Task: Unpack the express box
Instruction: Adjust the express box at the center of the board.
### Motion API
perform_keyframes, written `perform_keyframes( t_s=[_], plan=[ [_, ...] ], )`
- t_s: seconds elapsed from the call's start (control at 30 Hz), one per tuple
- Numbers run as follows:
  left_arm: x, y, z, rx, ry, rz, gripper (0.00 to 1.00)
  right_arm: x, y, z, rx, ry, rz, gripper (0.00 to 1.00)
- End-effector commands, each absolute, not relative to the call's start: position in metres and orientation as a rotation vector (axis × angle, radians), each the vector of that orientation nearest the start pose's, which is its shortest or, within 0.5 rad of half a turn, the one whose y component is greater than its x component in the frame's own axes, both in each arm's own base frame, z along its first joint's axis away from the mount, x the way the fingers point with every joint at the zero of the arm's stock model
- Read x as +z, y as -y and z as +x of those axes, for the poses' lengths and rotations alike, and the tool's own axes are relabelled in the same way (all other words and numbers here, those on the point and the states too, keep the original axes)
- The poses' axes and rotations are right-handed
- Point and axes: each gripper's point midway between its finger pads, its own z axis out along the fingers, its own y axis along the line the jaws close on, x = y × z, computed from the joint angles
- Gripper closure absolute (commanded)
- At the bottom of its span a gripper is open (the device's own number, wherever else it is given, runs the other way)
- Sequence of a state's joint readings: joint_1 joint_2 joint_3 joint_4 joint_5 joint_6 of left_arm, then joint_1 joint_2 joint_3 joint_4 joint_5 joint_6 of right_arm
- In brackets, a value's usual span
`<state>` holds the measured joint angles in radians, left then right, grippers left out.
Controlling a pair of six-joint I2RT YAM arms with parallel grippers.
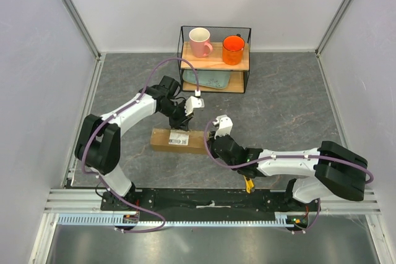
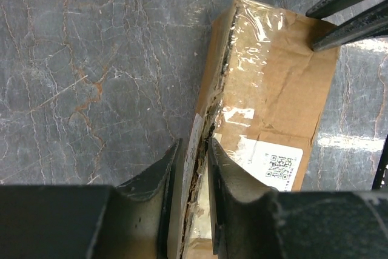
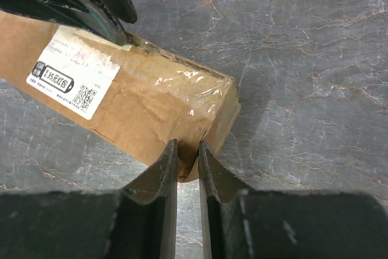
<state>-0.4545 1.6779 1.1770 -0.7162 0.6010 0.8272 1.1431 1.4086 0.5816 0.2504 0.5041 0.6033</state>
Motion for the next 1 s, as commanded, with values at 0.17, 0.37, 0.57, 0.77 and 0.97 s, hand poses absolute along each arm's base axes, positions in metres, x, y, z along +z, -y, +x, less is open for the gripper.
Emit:
perform_keyframes(
  t_s=[0.17, 0.37, 0.57, 0.77, 0.97],
  plan=[
    [0.061, 0.197, 0.325, -0.504, -2.012, 1.685, 0.73, -0.032, -0.249, 0.135, 0.247, -2.416, -0.627, 0.98],
    [0.052, 0.187, 0.328, -0.522, -2.062, 1.653, 0.73, -0.035, -0.256, 0.128, 0.229, -2.407, -0.674, 1.0],
    [0.054, 0.182, 0.325, -0.538, -2.061, 1.648, 0.73, -0.041, -0.251, 0.124, 0.198, -2.432, -0.687, 1.0],
    [0.116, 0.177, 0.329, -0.636, -1.986, 1.586, 0.66, -0.035, -0.249, 0.127, 0.182, -2.414, -0.659, 1.0],
    [0.115, 0.159, 0.277, -0.827, -1.997, 1.702, 0.61, -0.022, -0.249, 0.13, 0.17, -2.364, -0.652, 1.0]
  ],
)
